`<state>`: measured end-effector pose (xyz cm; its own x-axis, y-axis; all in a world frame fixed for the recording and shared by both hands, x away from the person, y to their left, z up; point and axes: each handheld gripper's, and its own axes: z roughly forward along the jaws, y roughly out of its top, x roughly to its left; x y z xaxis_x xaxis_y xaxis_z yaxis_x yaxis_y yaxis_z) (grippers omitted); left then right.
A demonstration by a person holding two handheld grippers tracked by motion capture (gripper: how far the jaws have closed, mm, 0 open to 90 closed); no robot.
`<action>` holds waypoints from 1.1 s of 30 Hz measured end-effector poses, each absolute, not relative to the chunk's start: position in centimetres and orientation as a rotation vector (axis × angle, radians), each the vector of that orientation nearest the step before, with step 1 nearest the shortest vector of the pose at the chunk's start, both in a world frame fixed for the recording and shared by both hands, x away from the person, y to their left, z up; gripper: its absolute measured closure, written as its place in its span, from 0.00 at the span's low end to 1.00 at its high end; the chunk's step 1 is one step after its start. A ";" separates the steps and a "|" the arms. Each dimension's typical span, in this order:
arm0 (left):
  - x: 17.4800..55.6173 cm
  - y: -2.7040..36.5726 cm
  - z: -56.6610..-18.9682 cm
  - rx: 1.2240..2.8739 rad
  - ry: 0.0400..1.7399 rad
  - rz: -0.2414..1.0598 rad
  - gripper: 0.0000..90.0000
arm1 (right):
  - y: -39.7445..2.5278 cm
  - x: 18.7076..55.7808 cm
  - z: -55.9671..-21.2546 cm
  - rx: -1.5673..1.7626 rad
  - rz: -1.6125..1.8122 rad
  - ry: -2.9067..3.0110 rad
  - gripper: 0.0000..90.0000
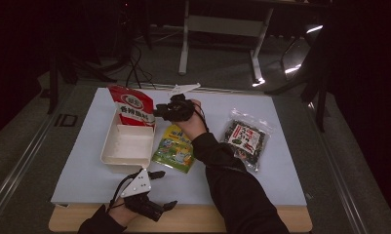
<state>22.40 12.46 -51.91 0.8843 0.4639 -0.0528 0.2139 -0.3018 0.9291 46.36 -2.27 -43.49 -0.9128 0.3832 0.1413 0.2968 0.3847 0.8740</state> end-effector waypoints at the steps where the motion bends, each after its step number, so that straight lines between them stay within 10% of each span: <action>1: 22.4 12.4 -51.9 1.891 0.500 0.266 0.02 | -2.7 46.2 -43.4 0.628 1.571 2.543 0.72; 33: 23.0 11.7 -51.9 1.893 0.481 0.252 0.02 | -14.8 41.6 -40.8 0.653 1.455 2.485 0.65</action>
<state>22.96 11.66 -51.90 0.8946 0.4435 -0.0546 0.2080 -0.3051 0.9293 41.58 -14.76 -40.85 -0.8852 0.4616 0.0579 0.2765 0.4220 0.8634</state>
